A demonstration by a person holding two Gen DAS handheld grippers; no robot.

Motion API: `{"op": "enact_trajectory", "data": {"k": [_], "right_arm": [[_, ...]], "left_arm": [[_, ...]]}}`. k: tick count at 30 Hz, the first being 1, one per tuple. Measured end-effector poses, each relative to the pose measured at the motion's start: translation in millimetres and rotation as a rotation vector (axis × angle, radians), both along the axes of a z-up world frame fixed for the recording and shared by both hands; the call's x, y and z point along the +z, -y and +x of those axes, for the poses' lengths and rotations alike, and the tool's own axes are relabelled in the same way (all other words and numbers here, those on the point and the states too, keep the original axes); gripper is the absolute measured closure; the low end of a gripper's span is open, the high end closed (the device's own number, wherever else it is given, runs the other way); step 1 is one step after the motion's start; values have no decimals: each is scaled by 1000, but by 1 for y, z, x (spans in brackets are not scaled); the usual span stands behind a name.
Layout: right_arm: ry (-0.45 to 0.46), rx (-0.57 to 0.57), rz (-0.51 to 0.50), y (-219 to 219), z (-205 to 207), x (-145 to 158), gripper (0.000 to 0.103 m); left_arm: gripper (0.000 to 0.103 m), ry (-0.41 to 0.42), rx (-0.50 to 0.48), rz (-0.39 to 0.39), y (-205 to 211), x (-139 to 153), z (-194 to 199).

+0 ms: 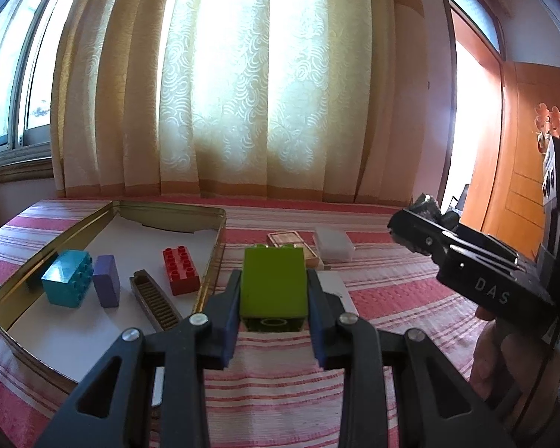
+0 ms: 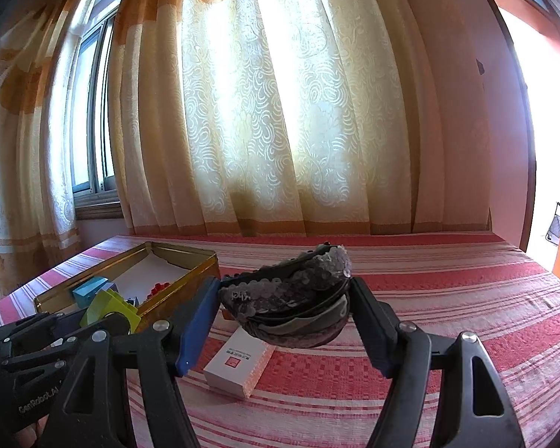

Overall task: Organize rigid objects
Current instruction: 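Carry the green block and sequined pouch over the gold tin with both grippers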

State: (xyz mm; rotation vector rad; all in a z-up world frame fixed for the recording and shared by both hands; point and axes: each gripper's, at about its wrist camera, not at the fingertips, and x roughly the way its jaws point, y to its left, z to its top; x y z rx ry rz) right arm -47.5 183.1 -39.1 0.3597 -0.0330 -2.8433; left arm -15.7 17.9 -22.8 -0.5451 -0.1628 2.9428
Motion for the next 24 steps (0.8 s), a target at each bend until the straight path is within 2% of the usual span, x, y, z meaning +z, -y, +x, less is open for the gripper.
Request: {"op": "enact_trajectory", "data": {"k": [24], "right_arm": [[-35, 45, -8, 18, 8, 1, 31]], "left_arm": [[73, -11, 53, 16, 25, 2, 5]]}}
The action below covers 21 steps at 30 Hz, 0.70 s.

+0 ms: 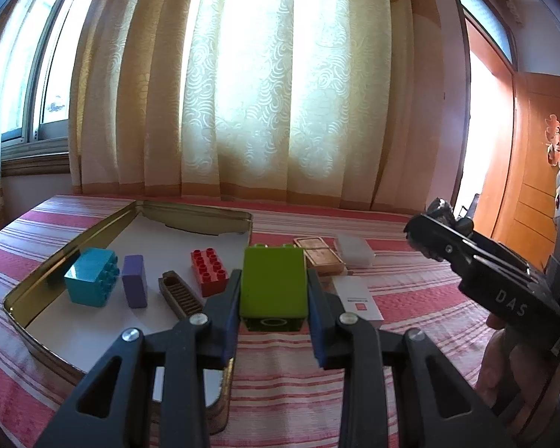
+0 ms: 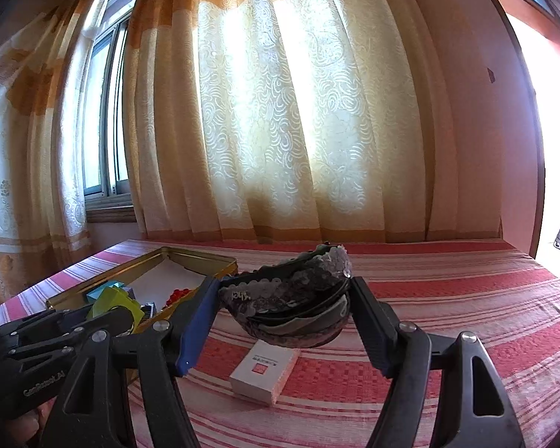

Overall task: Organize rigid objects
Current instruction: 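Carry the green block and sequined pouch over the gold tin with both grippers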

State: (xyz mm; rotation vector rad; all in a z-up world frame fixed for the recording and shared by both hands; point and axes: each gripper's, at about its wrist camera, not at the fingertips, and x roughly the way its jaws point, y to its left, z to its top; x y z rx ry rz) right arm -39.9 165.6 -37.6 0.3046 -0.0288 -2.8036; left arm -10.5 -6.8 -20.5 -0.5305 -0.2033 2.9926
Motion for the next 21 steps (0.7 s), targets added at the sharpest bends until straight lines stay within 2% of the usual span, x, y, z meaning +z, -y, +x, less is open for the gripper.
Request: {"op": "enact_trajectory", "data": {"k": [21], "right_arm": [[-20, 79, 45, 38, 7, -3, 31]], "left_arm": [[73, -28, 62, 12, 31, 1, 7]]}}
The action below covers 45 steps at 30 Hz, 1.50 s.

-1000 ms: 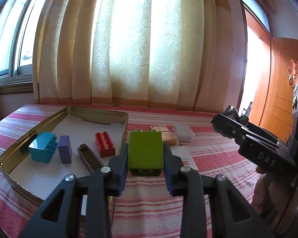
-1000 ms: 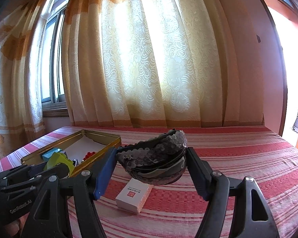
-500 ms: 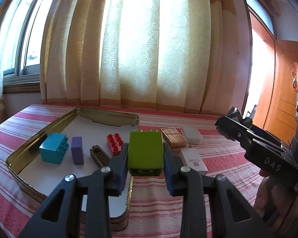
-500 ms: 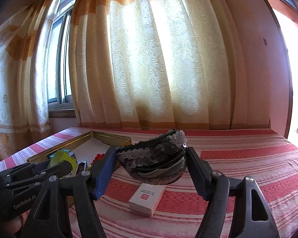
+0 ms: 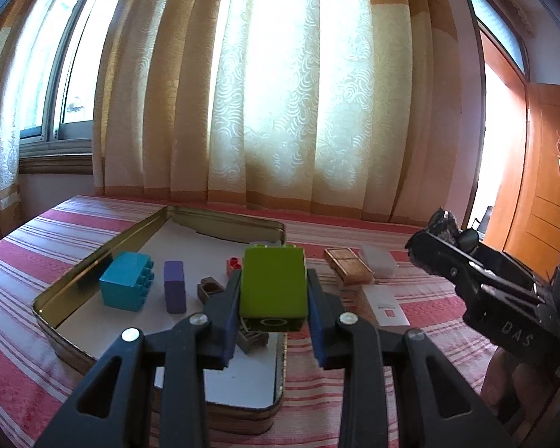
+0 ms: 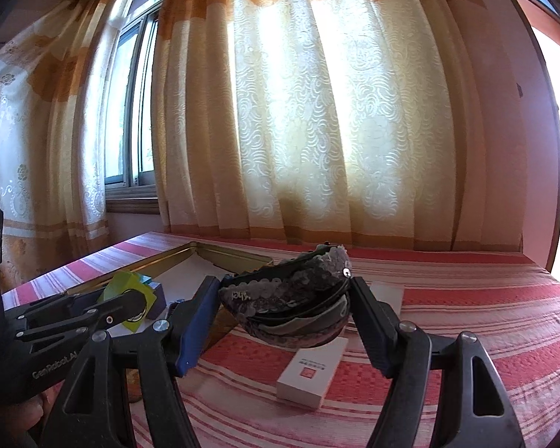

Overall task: Organize rigid objects
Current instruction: 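Carry the green block and sequined pouch over the gold tin with both grippers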

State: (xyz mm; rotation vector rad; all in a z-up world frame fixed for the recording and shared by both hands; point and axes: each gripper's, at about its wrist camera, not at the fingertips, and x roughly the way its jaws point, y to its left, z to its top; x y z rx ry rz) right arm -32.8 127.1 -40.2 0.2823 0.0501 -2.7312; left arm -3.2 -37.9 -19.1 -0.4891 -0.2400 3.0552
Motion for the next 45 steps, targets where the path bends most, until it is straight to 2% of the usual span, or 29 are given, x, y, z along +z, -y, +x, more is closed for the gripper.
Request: {"op": "enact_trajectory", "data": {"k": [24, 45], "right_arm": [[-3, 84, 33, 36, 8, -1, 31], [6, 137, 43, 58, 11, -3, 31]], "left_arm": [[73, -26, 57, 43, 37, -1, 8], [73, -29, 91, 44, 54, -2, 9]]}}
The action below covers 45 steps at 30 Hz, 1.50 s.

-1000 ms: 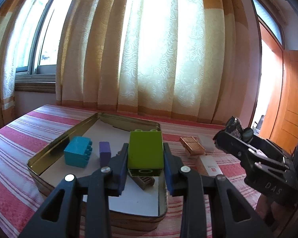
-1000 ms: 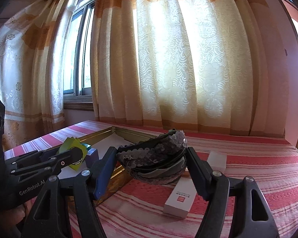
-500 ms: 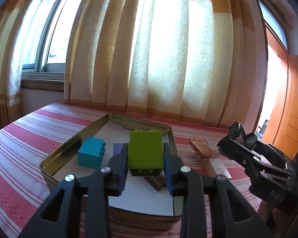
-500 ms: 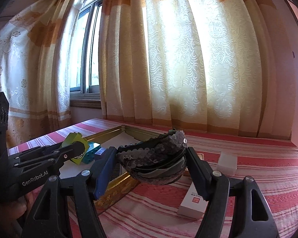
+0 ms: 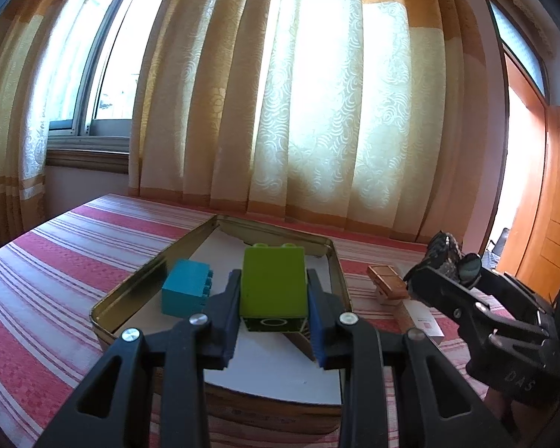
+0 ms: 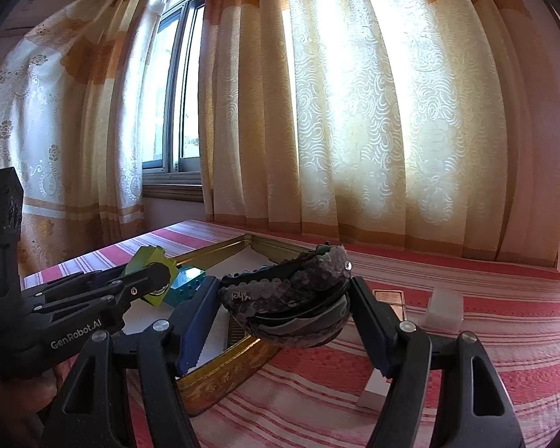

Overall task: Organize rigid objects
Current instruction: 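Carry the green block and sequined pouch over the gold tin with both grippers, then open both grippers to drop the green block and pouch into the tin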

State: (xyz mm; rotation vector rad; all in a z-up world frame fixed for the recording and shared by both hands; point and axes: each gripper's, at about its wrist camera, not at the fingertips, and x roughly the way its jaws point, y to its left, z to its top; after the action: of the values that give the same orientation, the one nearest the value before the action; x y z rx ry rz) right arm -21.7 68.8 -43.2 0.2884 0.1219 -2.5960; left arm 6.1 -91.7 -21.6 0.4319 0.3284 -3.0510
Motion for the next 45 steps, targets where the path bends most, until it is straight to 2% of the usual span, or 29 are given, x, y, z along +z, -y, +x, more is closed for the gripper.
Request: {"op": "enact_trajectory", "data": {"k": [17, 22, 25, 31, 33, 38, 45], "right_arm": [[18, 43, 20, 18, -1, -1, 31], [48, 67, 54, 35, -10, -3, 31], [80, 74, 93, 48, -22, -5, 31], [248, 98, 97, 65, -71, -8, 31], [270, 96, 89, 67, -83, -6, 31], [279, 91, 115, 78, -97, -6, 31], [272, 105, 166, 97, -108, -13, 31]], "left_arm": [[73, 1, 34, 16, 19, 0, 2], [73, 36, 41, 9, 22, 5, -6], [73, 53, 64, -31, 24, 11, -13], [73, 136, 31, -28, 35, 18, -43], [73, 157, 28, -19, 40, 19, -53], [73, 224, 16, -22, 46, 15, -75], [72, 276, 23, -17, 50, 6, -89]]}}
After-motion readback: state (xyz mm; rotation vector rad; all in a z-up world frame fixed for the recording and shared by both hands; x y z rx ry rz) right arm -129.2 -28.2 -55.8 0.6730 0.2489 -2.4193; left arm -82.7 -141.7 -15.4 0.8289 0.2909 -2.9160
